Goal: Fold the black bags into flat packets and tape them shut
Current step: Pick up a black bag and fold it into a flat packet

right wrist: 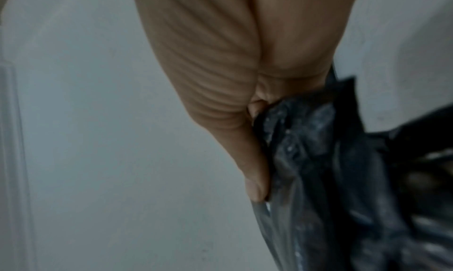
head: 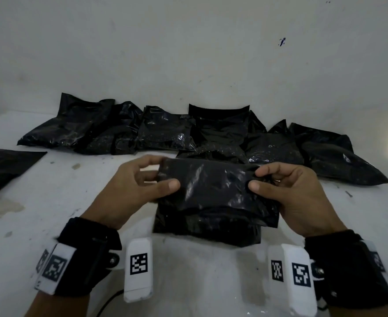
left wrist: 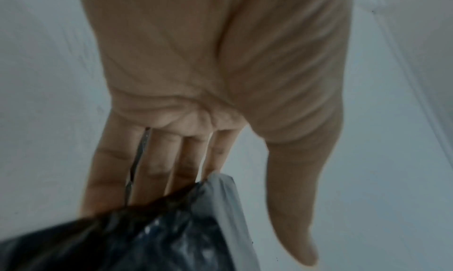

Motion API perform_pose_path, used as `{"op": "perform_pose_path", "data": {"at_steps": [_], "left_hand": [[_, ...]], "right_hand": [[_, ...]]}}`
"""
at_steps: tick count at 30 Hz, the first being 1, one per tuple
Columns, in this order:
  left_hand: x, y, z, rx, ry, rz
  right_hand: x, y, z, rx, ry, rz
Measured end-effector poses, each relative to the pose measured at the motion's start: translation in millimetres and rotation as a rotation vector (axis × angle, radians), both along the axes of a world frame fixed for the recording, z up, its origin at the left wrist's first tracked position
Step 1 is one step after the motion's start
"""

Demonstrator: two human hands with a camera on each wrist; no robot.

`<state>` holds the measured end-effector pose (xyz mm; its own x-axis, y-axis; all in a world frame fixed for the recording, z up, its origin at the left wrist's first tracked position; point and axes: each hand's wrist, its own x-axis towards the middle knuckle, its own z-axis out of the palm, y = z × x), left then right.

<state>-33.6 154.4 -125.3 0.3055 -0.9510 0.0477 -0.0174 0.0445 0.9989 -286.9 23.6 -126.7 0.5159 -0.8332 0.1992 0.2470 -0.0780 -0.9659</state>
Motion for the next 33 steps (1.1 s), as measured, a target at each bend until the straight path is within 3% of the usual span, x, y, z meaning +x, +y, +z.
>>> {"op": "perform_pose_path", "data": {"at_steps": [3, 11, 19, 25, 33], "left_hand": [[-1.9, 1.6, 2.0, 0.061, -0.058, -0.064], [4.0, 1.0, -0.3, -0.040, 0.058, -0.049], [7.6, 1.9, 2.9, -0.132, 0.102, 0.035], [6.7, 0.2, 1.0, -0.092, 0.080, 0.056], [11.2, -2.2, -6.6, 0.005, 0.081, 0.061]], "right_hand": [[0.2, 2.6, 4.6, 0.026, -0.023, -0.014], [6.3, 7.9, 9.2, 0.141, -0.086, -0.030], [12.5, 9.9, 0.2, 0.373, 0.117, 0.022], [11.0, 6.2, -1.2, 0.409, 0.090, -0.084], [8.9, 7.4, -6.0, 0.356, 0.188, -0.061]]}}
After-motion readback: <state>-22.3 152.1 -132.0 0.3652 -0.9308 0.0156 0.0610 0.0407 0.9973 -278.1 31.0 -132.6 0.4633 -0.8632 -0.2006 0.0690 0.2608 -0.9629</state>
